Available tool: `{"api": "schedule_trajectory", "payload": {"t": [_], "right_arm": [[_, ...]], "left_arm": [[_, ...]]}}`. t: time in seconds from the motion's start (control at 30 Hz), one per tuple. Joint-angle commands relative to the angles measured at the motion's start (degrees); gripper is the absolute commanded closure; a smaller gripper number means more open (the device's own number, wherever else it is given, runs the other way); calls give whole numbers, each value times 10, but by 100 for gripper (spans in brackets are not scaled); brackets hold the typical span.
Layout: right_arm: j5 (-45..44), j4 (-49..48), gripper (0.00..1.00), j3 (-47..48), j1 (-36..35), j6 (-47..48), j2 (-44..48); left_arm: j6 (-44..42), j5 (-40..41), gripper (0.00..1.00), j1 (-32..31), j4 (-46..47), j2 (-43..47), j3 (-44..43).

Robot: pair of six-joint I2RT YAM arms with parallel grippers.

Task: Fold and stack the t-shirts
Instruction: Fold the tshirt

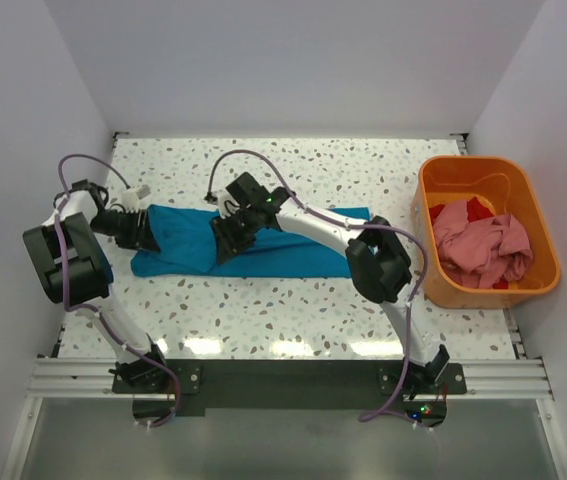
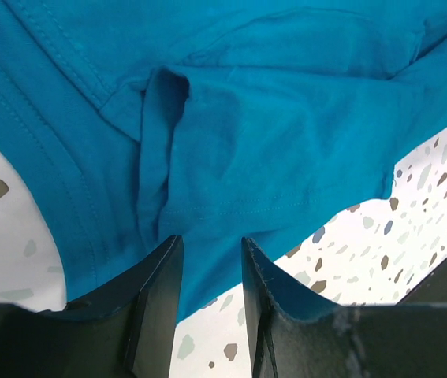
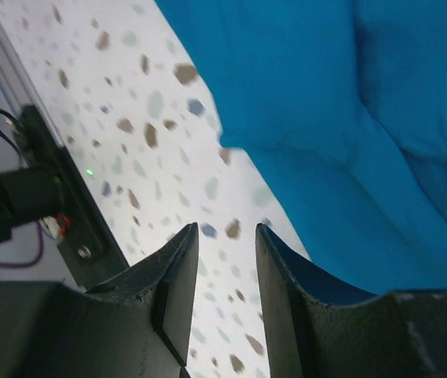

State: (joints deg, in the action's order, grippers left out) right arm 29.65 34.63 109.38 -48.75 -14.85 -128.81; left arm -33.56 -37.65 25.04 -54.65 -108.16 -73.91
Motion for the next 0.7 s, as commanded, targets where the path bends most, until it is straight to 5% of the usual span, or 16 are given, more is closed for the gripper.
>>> {"api": "schedule_trajectory", "payload": {"t": [0.0, 0.23, 0.67], "right_arm": [[-16, -92, 61, 35, -31, -96, -16], [-50, -117, 63, 10, -49, -230, -35], [-117, -99, 66, 16, -54, -334, -76]], "left_arm": [[32, -6, 60, -2, 32, 15, -4], [31, -10, 59, -2, 21, 15, -25], [21, -14, 59, 1, 24, 29, -9]]}}
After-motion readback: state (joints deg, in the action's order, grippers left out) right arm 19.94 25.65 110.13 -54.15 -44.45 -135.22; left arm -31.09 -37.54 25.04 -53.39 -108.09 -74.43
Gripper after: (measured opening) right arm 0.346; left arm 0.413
